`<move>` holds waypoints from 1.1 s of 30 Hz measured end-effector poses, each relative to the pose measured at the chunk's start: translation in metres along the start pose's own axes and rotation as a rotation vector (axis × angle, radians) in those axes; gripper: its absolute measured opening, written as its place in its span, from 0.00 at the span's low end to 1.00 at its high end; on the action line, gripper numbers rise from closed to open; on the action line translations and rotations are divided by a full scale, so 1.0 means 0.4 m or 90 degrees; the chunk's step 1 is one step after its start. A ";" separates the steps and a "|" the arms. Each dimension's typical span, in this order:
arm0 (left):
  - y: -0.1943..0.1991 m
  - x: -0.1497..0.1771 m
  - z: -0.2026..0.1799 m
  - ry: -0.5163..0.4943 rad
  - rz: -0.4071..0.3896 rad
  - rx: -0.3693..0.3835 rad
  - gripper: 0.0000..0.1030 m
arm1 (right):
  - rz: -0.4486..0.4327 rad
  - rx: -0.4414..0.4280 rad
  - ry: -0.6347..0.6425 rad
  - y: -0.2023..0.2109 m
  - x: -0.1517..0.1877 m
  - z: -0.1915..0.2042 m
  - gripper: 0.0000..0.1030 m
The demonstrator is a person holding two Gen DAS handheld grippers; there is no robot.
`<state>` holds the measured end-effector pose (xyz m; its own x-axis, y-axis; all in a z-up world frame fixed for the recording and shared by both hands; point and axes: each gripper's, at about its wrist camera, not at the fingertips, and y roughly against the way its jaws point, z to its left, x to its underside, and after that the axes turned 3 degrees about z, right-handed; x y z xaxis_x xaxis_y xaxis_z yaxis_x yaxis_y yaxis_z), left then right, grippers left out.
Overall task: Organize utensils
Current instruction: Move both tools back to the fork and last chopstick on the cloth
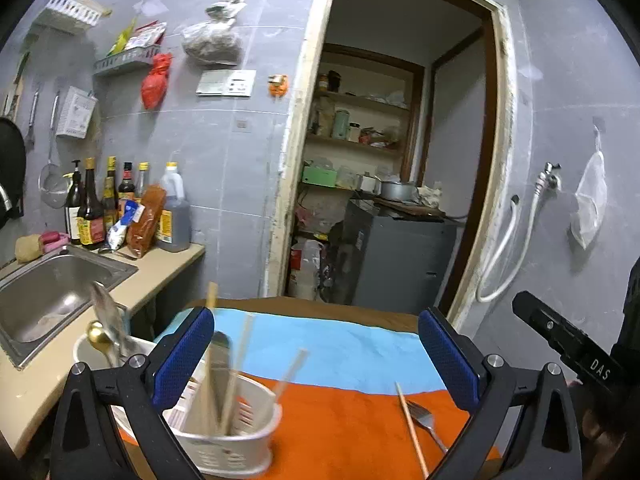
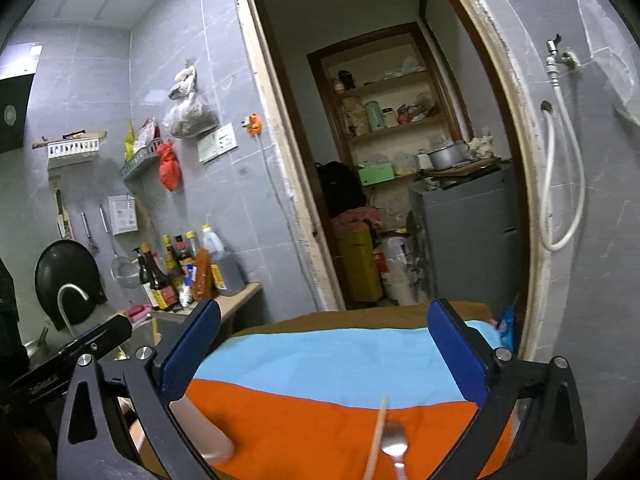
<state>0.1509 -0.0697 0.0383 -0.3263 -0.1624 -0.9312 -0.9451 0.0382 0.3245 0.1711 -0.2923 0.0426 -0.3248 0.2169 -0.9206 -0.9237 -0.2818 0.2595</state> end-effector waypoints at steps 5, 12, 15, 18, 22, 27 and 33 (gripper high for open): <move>-0.008 0.027 -0.069 -0.008 0.008 0.012 1.00 | 0.006 0.020 0.000 0.029 -0.005 -0.078 0.99; -0.040 0.068 -0.150 -0.039 0.043 0.037 1.00 | 0.033 0.039 -0.004 0.032 0.011 -0.188 0.99; -0.064 0.088 -0.174 -0.047 0.065 0.051 1.00 | 0.064 0.045 -0.018 0.016 0.037 -0.241 0.99; -0.089 0.110 -0.189 -0.048 0.088 0.061 1.00 | 0.100 0.050 -0.035 -0.005 0.077 -0.295 0.99; -0.137 0.143 -0.197 -0.045 0.135 0.067 1.00 | 0.139 0.060 -0.048 -0.029 0.134 -0.341 0.99; -0.209 0.187 -0.185 -0.030 0.207 0.068 0.98 | 0.183 0.057 -0.054 -0.058 0.196 -0.372 0.98; -0.290 0.240 -0.142 0.023 0.301 0.059 0.90 | 0.262 0.028 -0.024 -0.121 0.255 -0.352 0.86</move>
<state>0.2300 -0.1456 -0.0792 -0.7210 -0.1400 -0.6786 -0.6917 0.2032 0.6930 0.2114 -0.3882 -0.1051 -0.6758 0.1292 -0.7257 -0.7223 -0.3126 0.6169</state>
